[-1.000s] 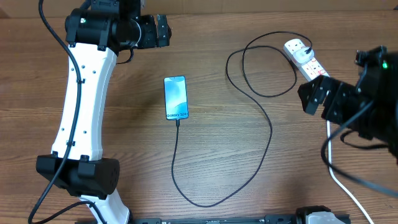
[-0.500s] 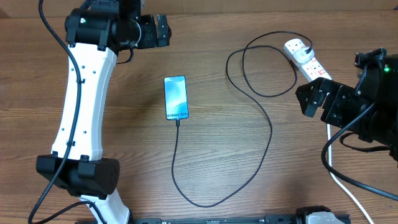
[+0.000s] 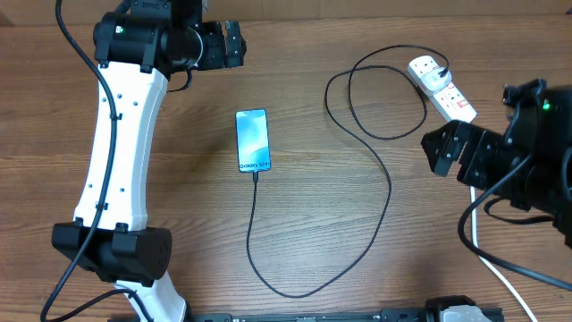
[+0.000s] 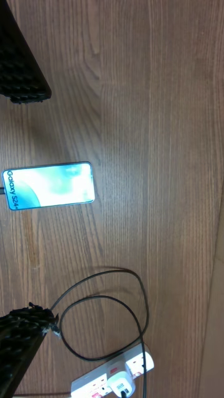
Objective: Plug charger to phone and switch on socket
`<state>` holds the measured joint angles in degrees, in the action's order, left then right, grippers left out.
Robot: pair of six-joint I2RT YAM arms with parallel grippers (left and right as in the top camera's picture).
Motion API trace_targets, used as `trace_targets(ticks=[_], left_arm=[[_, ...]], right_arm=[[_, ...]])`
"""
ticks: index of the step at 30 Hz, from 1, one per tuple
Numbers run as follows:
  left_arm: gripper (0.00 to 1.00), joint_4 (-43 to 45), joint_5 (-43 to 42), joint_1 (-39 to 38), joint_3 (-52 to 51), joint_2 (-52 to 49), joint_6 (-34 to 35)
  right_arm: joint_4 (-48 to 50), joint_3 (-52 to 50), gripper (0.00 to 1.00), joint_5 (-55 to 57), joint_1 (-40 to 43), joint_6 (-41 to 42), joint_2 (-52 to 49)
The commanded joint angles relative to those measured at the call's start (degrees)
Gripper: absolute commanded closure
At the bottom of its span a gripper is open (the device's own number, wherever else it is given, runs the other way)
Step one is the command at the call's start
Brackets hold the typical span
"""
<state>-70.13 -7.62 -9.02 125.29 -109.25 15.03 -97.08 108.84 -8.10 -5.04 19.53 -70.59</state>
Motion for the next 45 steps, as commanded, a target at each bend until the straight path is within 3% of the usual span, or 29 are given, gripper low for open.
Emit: trace_targets(ticks=[1, 15, 29, 39, 45], left_arm=[[0.0, 0.1, 0.6, 0.0, 0.0, -0.2, 0.4], [0.0, 0.1, 0.6, 0.0, 0.0, -0.2, 0.4], [0.0, 0.1, 0.6, 0.0, 0.0, -0.2, 0.4], [0.0, 0.1, 0.6, 0.0, 0.0, -0.2, 0.4], [0.0, 0.1, 0.6, 0.0, 0.0, -0.2, 0.4]], right_arm=[[1.5, -3.8, 0.0, -0.6, -0.4, 1.5, 4.2], [11.2, -20.6, 0.0, -1.0, -0.4, 2.2, 19.3], [25.8, -43.8, 0.0, -1.9, -0.4, 2.6, 38.1], [38.2, -52.6, 0.0, -5.1, -0.5, 1.0, 39.5], [38.3, -53.3, 0.0, -4.9, -0.5, 0.0, 39.5]])
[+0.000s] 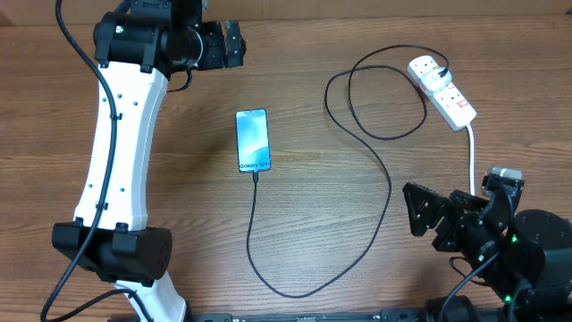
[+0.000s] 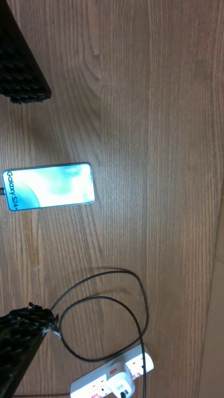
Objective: Plug charger to phone and switch on socket
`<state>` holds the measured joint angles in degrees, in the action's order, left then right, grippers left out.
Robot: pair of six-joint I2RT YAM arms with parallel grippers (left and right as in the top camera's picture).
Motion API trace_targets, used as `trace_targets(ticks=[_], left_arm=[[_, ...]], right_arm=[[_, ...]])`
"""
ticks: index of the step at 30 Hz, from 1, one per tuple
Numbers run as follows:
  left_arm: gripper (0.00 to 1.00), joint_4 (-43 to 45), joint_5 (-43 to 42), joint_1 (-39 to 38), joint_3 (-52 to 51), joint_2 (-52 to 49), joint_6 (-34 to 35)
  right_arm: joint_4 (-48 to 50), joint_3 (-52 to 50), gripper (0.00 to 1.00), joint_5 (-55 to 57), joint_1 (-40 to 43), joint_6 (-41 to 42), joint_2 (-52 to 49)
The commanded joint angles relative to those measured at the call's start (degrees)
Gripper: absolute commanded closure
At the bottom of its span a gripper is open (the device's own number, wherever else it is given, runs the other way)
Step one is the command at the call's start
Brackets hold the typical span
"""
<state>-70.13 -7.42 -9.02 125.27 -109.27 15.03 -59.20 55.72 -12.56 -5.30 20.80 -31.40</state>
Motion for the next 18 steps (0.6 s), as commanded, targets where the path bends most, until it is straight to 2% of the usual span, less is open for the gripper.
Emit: trace_targets(ticks=[1, 18], left_arm=[[0.0, 0.1, 0.4, 0.0, 0.0, -0.1, 0.4], [0.0, 0.1, 0.4, 0.0, 0.0, -0.1, 0.4]], right_arm=[[0.4, -0.2, 0.0, -0.4, -0.3, -1.4, 0.3], [0.8, -0.2, 0.0, 0.7, -0.3, -4.3, 0.3]])
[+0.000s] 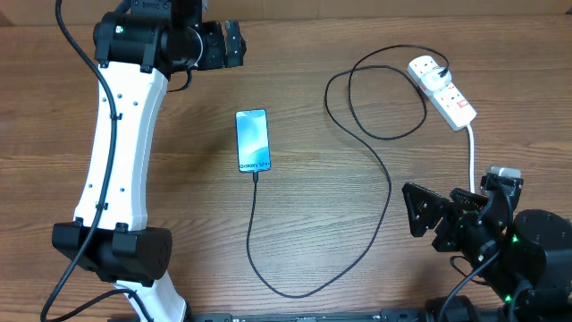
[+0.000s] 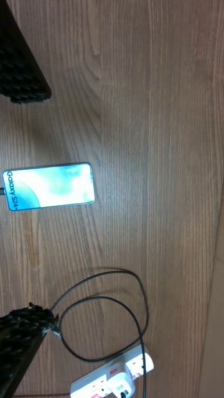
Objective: Plug charger to phone and switch on socket
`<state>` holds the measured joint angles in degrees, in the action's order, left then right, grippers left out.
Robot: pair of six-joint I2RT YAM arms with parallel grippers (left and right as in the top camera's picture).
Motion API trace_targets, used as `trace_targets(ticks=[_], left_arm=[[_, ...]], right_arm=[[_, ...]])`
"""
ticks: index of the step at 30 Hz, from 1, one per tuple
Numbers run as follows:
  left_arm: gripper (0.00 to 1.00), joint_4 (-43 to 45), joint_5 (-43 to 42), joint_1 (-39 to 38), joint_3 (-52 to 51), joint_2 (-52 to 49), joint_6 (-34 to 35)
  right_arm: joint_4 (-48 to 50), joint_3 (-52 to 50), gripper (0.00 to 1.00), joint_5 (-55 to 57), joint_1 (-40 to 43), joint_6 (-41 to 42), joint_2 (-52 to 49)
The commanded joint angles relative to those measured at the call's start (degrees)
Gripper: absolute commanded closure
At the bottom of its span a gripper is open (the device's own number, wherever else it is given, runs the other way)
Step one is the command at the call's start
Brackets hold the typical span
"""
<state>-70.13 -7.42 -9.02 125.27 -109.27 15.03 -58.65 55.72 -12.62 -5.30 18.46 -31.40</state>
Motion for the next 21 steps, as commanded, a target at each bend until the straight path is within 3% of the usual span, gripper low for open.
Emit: trace_targets(ticks=[1, 8, 21], left_arm=[[0.0, 0.1, 0.4, 0.0, 0.0, -0.1, 0.4], [0.0, 0.1, 0.4, 0.0, 0.0, -0.1, 0.4], [0.0, 0.1, 0.4, 0.0, 0.0, -0.1, 0.4]], right_arm=[[0.3, -0.2, 0.0, 0.8, -0.3, -2.2, 0.3], [0.3, -0.3, 0.0, 1.1, -0.3, -2.8, 1.3], [-0.7, -2.1, 0.0, 2.4, -0.3, -3.5, 13.1]])
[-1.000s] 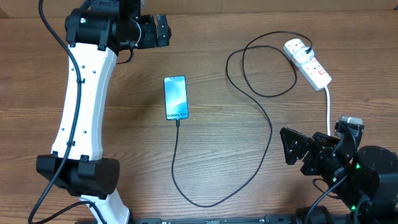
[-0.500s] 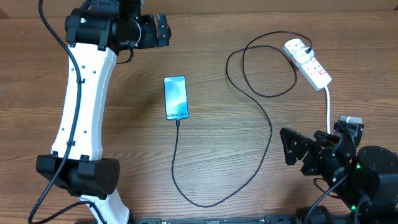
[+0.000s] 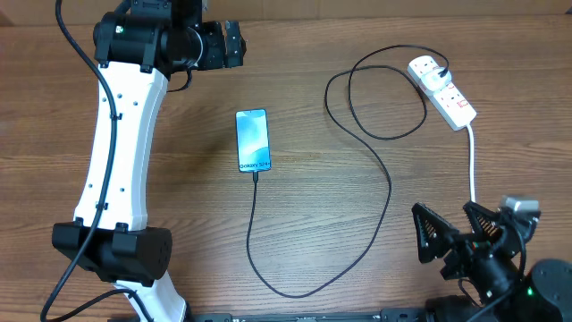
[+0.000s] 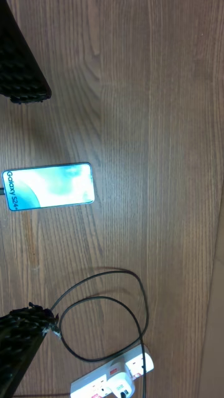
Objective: Plug charger to phone and switch on socket
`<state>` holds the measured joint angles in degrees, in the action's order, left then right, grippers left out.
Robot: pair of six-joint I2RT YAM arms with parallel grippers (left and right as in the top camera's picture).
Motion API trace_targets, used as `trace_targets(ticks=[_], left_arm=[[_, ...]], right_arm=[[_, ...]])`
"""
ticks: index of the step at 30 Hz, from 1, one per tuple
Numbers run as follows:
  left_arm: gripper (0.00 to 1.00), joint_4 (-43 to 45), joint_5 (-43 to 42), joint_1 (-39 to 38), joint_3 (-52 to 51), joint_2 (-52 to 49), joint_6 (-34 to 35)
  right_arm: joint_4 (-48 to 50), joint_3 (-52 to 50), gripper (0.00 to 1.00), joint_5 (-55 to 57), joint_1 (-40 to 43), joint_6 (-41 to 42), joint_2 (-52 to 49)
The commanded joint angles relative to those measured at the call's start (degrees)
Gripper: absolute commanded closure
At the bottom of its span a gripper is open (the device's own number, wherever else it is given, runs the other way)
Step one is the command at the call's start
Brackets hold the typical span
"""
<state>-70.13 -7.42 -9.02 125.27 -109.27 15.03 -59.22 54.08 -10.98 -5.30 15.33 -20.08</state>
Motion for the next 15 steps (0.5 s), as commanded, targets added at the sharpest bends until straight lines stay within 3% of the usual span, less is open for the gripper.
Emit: trace_targets(ticks=[1, 15], left_arm=[[0.0, 0.1, 0.4, 0.0, 0.0, -0.1, 0.4], [0.0, 0.1, 0.4, 0.0, 0.0, -0.1, 0.4]], right_arm=[[-0.4, -0.5, 0.0, 0.8, -0.3, -0.3, 2.1], [-1.1, -0.5, 0.0, 0.6, -0.3, -0.2, 2.2]])
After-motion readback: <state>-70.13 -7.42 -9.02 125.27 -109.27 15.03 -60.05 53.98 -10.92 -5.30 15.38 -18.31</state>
